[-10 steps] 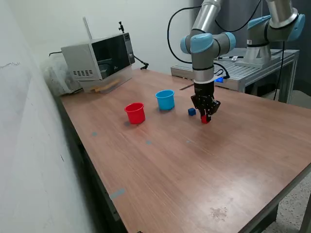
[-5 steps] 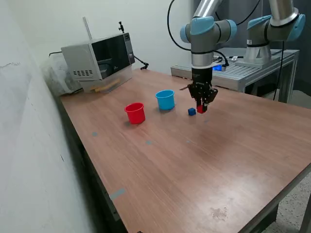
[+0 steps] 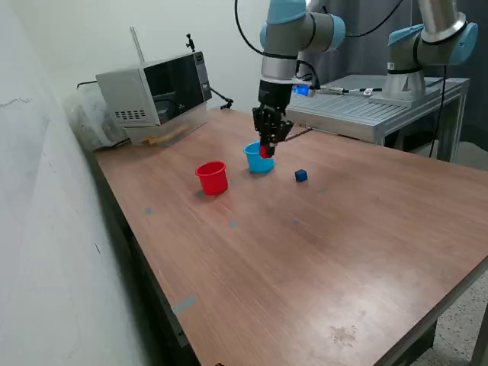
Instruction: Place red objects in the red bin, and blue objects in the blue bin.
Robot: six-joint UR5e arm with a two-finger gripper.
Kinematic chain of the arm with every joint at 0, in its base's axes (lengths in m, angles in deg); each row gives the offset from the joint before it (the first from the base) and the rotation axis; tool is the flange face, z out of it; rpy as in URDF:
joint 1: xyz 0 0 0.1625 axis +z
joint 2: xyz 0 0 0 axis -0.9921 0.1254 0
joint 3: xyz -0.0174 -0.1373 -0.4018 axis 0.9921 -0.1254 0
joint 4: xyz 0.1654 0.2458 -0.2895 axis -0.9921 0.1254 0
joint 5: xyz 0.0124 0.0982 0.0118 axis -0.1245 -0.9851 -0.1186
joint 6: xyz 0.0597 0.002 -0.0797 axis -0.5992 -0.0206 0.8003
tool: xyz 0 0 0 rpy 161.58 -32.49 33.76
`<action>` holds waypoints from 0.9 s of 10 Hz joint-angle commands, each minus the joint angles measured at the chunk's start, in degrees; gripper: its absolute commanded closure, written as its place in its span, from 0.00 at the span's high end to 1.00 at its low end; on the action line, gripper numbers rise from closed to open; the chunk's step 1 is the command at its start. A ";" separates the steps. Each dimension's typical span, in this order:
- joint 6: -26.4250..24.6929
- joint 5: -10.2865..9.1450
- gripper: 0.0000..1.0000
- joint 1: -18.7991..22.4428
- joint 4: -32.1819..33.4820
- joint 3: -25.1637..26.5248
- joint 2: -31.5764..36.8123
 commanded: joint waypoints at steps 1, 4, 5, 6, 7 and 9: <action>-2.61 2.92 0.00 -5.13 -2.65 -10.71 -9.21; -3.93 4.48 0.00 -7.33 -3.10 -12.93 -10.74; -4.11 5.46 0.00 -8.39 -3.10 -13.19 -11.09; -4.03 5.64 0.00 -9.62 -3.10 -13.11 -11.18; -4.03 6.16 0.00 -10.58 -3.10 -13.11 -11.53; -4.11 6.70 0.00 -11.56 -3.10 -13.11 -11.53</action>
